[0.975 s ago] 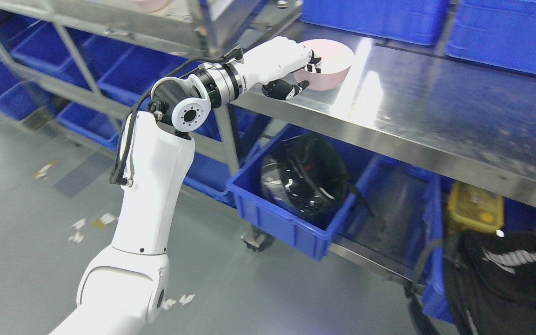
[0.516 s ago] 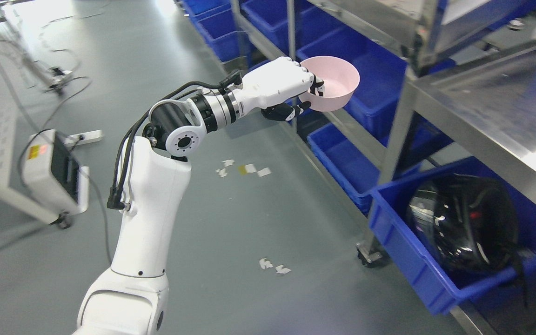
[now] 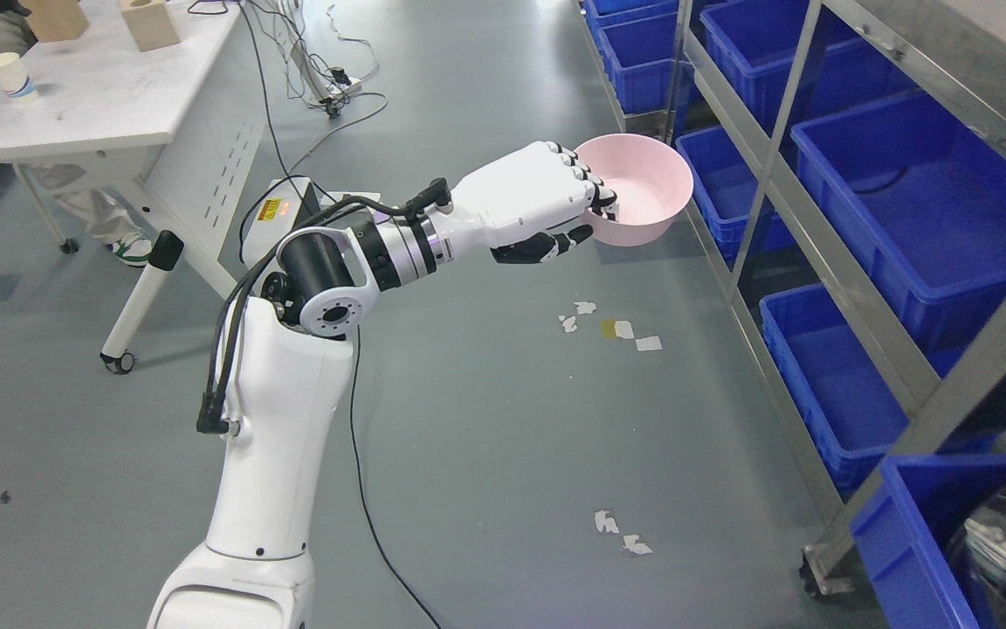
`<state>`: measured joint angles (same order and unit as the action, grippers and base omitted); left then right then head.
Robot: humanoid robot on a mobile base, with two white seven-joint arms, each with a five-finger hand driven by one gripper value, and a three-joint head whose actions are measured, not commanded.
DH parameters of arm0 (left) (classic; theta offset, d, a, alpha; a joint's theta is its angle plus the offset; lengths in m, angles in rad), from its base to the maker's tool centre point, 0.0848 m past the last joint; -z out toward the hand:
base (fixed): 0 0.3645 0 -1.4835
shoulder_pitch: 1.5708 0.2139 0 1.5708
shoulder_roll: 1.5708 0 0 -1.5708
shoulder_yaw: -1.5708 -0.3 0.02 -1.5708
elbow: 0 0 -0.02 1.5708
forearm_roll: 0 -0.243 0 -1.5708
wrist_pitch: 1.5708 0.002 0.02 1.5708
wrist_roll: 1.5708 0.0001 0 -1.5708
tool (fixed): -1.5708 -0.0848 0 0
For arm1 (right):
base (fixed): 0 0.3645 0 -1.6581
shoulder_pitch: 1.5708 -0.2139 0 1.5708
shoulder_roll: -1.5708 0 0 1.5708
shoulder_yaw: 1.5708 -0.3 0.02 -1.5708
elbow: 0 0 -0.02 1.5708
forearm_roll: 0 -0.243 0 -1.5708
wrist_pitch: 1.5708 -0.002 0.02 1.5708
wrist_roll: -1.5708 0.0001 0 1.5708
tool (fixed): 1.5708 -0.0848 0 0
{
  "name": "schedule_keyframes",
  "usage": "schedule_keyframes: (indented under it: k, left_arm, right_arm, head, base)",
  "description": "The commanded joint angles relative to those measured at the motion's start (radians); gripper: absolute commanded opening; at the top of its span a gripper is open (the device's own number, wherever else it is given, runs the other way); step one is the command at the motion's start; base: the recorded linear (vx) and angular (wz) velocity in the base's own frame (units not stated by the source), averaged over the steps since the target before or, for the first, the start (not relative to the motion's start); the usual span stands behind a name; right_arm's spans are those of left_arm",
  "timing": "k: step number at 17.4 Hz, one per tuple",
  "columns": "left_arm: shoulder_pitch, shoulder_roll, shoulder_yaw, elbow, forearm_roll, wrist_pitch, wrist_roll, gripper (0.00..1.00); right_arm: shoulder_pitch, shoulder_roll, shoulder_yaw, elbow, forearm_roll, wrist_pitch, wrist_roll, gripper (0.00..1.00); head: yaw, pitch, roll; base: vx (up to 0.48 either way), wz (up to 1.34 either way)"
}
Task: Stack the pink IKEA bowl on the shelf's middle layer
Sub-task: 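Hold the bowl in the left hand while turning to the other shelf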
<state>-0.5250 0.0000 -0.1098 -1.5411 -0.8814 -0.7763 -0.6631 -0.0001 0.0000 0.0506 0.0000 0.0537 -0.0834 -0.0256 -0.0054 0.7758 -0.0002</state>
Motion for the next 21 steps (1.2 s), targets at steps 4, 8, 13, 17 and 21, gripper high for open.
schedule_keyframes:
  k: [4,8,13,17,21]
  left_arm:
    - [0.083,0.017,0.085,-0.068,0.068,-0.009,-0.003,0.02]
    - [0.092,0.017,0.087,-0.068,0.071,-0.009,0.000,0.02]
    - [0.095,0.017,0.087,-0.068,0.071,-0.009,0.002,0.02]
    - [0.097,0.017,0.088,-0.068,0.071,-0.009,0.002,0.03]
    - [0.097,0.017,0.088,-0.068,0.073,-0.009,0.002,0.03]
  right_arm:
    - [0.023,-0.018,0.000,-0.017,0.000,0.001,0.000,1.00]
    - [0.023,-0.018,0.000,-0.017,0.000,0.001,0.000,1.00]
    - [0.023,-0.018,0.000,-0.017,0.000,0.001,0.000,1.00]
    - [0.023,-0.018,0.000,-0.017,0.000,0.001,0.000,1.00]
    - [0.023,-0.018,0.000,-0.017,0.000,0.001,0.000,1.00]
  head:
    - [0.0000,0.000,0.000]
    - [0.0000,0.000,0.000]
    - [0.0000,0.000,0.000]
    - [0.0000,0.000,0.000]
    - [0.0000,0.000,0.000]
  base:
    - [0.225,0.29]
    - [0.303,0.17]
    - [0.330,0.11]
    - [0.354,0.07]
    - [0.374,0.06]
